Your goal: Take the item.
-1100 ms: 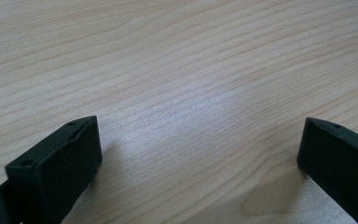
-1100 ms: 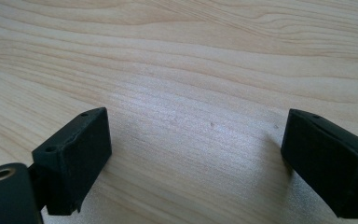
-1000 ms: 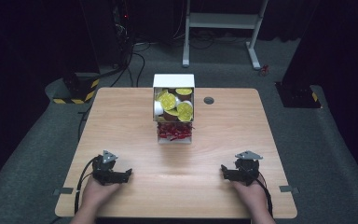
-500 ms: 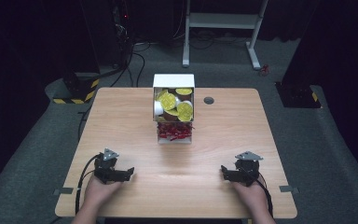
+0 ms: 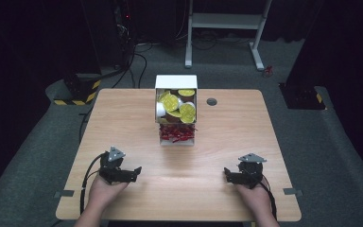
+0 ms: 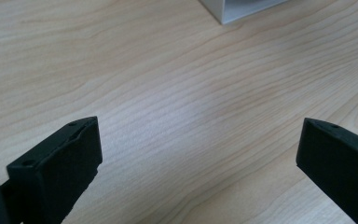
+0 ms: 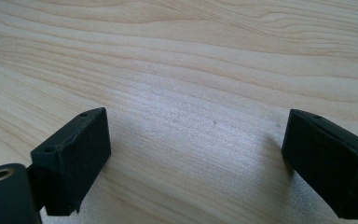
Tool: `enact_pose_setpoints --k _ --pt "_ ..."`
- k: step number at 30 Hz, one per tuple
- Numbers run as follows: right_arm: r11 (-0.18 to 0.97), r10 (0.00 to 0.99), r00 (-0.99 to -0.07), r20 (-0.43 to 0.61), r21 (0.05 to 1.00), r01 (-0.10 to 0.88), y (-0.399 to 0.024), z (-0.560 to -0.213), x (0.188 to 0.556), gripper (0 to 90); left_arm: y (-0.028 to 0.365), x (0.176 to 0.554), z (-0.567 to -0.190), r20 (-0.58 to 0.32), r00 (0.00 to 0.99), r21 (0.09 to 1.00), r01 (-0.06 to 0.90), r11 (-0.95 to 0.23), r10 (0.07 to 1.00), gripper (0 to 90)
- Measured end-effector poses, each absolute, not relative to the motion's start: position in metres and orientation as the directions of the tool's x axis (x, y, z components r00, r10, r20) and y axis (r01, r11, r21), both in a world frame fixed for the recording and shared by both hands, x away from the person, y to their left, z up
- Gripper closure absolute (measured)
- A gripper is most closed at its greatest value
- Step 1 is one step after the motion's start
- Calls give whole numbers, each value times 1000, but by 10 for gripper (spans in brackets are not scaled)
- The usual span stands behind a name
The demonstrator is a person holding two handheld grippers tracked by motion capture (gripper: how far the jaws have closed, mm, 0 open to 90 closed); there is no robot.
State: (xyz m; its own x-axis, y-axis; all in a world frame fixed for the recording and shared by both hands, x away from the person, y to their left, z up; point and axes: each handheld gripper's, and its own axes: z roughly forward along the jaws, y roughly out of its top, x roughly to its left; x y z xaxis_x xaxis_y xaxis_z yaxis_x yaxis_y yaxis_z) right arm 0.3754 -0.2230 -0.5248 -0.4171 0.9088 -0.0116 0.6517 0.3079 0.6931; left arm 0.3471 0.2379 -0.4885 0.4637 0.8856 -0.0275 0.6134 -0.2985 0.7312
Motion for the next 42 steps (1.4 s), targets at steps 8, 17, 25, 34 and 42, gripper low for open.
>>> enact_pose_setpoints --k 8,17,25,34,42 --pt "302 911 -413 -7 693 654 -222 -525 375 79 223 348 -489 -36 497 744 593 -309 867 6" --pt "307 909 -416 -12 695 651 -223 -525 375 79 212 352 -478 -50 515 779 556 -290 856 12" --pt "307 908 -418 -9 695 651 -223 -525 373 81 202 357 -469 -48 533 799 529 -288 845 72" --pt "328 900 -436 -10 676 660 -227 -522 377 83 189 367 -462 -49 530 807 520 -279 846 83" --pt "326 901 -433 -15 681 656 -229 -523 378 83 185 370 -457 -64 517 828 505 -244 853 108"
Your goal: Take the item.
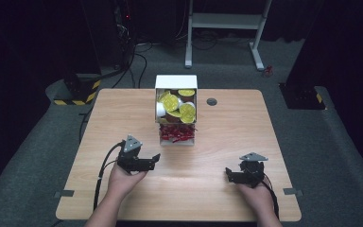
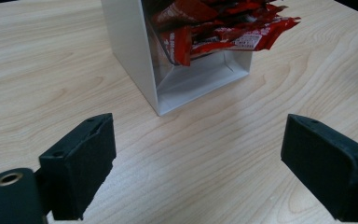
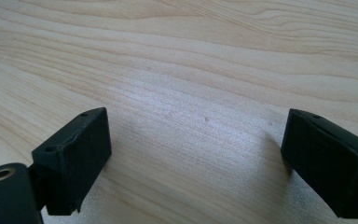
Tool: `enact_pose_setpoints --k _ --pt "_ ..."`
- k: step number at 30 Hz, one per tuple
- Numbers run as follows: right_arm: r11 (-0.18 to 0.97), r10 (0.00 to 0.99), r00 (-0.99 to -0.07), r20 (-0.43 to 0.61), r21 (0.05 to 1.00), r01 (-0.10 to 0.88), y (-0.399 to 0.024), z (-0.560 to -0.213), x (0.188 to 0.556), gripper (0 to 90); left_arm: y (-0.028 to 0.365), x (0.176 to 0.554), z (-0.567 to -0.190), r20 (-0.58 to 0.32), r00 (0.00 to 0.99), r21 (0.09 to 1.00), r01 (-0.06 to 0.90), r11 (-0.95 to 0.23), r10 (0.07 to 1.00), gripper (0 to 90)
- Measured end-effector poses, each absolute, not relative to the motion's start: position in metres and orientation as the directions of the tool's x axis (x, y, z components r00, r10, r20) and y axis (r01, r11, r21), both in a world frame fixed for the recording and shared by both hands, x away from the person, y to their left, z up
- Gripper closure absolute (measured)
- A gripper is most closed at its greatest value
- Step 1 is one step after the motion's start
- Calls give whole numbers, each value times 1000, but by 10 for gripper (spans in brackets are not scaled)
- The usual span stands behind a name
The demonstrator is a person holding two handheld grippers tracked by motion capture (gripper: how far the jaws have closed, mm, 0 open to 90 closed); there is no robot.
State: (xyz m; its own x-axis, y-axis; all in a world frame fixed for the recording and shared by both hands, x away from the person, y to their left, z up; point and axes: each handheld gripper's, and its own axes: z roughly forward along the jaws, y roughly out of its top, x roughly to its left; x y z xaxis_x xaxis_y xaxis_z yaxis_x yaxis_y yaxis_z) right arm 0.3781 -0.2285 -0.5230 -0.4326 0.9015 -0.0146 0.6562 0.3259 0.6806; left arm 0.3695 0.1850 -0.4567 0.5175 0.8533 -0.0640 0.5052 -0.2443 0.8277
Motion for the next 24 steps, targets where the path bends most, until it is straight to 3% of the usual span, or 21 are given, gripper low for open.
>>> enact_pose_setpoints --k 24 --pt "299 912 -410 -7 696 653 -236 -525 364 85 160 396 -446 -35 496 854 465 -232 868 235"
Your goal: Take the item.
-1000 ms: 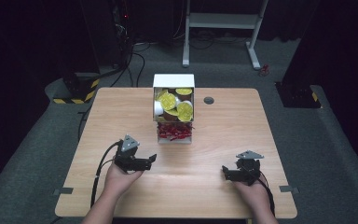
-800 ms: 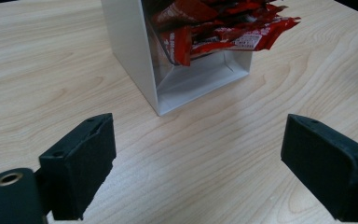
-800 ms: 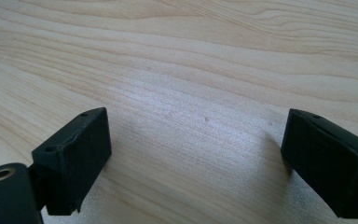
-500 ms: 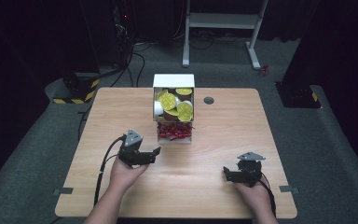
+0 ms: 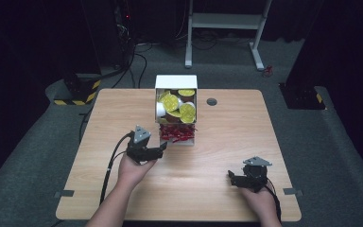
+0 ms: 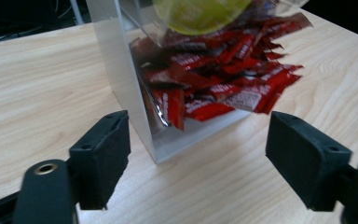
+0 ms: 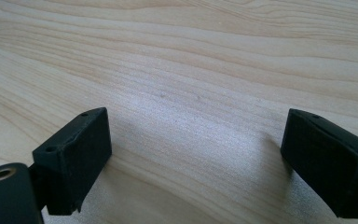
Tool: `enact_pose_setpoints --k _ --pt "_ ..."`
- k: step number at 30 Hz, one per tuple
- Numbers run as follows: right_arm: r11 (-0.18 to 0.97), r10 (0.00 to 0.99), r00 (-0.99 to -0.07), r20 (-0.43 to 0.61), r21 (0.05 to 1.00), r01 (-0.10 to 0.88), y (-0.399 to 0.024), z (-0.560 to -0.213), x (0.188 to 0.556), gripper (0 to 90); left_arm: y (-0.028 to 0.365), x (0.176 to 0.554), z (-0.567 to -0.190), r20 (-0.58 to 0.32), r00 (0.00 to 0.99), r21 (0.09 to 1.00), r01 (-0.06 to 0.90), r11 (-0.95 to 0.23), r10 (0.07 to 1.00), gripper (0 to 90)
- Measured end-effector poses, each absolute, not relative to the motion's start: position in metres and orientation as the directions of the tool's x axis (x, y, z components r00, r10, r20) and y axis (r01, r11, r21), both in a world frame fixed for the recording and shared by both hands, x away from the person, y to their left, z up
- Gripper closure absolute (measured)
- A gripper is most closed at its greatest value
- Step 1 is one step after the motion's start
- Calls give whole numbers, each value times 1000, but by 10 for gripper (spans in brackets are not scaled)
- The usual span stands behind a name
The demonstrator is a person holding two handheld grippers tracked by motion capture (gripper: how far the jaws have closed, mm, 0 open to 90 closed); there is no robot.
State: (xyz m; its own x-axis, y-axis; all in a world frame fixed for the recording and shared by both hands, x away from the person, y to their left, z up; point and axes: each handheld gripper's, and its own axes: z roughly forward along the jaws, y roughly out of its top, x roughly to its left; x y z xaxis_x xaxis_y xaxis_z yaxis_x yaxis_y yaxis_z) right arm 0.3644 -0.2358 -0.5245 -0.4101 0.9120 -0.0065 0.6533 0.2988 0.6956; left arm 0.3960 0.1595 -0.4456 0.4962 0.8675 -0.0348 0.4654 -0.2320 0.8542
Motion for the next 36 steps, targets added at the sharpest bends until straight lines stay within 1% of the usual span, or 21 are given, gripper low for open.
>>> enact_pose_setpoints --k 2,4,8,11,13,20,21,22,25,27,29,36 --pt "302 911 -413 -10 698 650 -236 -525 365 85 159 399 -445 -27 497 854 462 -239 867 253" --pt "301 912 -411 -10 697 651 -236 -525 364 85 158 402 -444 -29 498 855 462 -237 867 299" --pt "298 913 -408 -8 696 653 -236 -525 364 85 159 407 -445 -50 493 864 458 -211 868 362" --pt "300 912 -410 -9 697 652 -236 -525 364 85 154 412 -447 -19 495 856 457 -241 869 371" --pt "300 912 -409 -9 697 652 -236 -525 364 85 152 414 -445 -18 497 860 450 -240 868 387" --pt "295 915 -404 -9 697 654 -236 -525 363 88 145 420 -446 8 486 866 433 -249 874 473" --pt "297 914 -406 -10 698 652 -236 -525 363 89 144 420 -447 16 487 866 430 -256 873 497" --pt "297 914 -406 -10 698 652 -236 -525 363 89 144 421 -447 18 491 869 424 -257 871 497" --pt "295 915 -404 -8 697 654 -236 -525 363 89 144 420 -448 43 481 869 415 -271 876 571" --pt "298 914 -406 -10 697 652 -236 -525 363 90 145 418 -449 32 481 872 415 -260 876 621" --pt "293 915 -402 -7 696 655 -236 -525 363 92 146 417 -449 28 476 874 415 -252 879 646" --pt "294 915 -403 -8 697 654 -236 -525 362 94 143 411 -449 42 464 878 405 -255 885 675"
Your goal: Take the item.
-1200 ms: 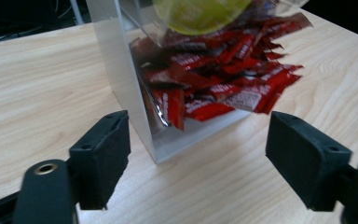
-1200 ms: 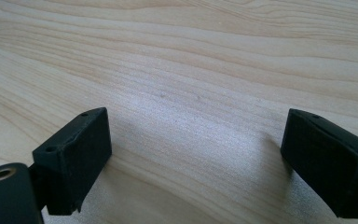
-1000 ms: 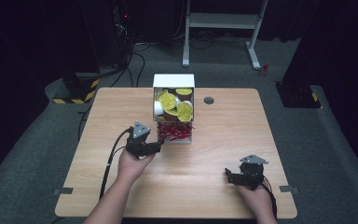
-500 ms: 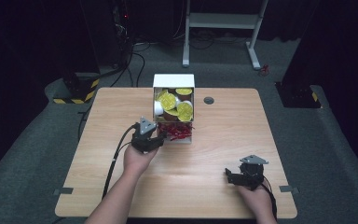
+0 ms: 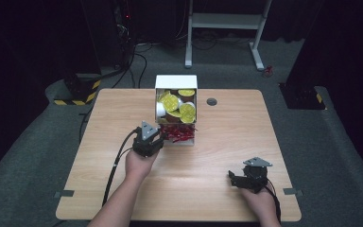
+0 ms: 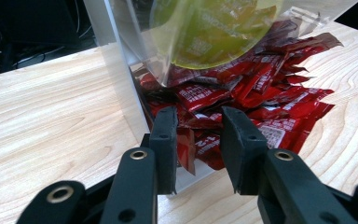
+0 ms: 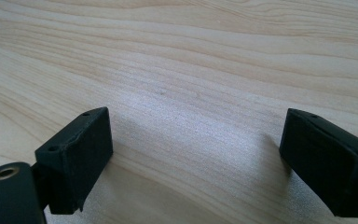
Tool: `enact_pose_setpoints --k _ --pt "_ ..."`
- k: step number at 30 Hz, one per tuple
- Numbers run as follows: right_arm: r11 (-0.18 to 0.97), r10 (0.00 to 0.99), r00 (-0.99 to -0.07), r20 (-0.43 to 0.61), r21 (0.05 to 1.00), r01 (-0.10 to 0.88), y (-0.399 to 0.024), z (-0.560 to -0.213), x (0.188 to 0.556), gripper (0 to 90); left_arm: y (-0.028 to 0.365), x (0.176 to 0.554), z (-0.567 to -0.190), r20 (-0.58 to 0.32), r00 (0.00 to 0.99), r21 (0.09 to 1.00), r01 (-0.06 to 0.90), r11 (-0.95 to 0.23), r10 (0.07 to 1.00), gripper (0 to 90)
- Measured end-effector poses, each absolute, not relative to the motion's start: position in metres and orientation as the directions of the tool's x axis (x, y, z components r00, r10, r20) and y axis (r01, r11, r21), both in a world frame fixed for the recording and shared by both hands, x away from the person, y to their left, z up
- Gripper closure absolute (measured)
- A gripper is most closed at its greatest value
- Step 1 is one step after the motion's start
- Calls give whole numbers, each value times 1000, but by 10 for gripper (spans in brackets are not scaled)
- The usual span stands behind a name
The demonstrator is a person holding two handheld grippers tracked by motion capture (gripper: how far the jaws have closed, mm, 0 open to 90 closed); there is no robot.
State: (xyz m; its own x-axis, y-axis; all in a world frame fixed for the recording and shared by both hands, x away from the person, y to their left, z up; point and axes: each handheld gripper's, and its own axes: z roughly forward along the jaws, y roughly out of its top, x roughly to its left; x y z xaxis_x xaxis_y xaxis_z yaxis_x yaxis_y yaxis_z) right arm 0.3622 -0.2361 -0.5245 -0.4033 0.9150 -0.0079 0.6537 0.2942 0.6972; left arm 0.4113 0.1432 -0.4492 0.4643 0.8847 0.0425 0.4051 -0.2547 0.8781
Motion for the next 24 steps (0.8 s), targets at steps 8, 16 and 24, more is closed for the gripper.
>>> enact_pose_setpoints --k 8,16,24 --pt "294 915 -404 -8 697 654 -236 -525 362 95 145 400 -445 32 467 887 395 -241 883 681" --pt "293 915 -403 -7 697 654 -236 -525 362 96 148 388 -444 67 483 891 364 -271 873 680" --pt "293 915 -403 -6 697 654 -236 -524 362 96 141 389 -448 110 476 891 342 -299 873 464"
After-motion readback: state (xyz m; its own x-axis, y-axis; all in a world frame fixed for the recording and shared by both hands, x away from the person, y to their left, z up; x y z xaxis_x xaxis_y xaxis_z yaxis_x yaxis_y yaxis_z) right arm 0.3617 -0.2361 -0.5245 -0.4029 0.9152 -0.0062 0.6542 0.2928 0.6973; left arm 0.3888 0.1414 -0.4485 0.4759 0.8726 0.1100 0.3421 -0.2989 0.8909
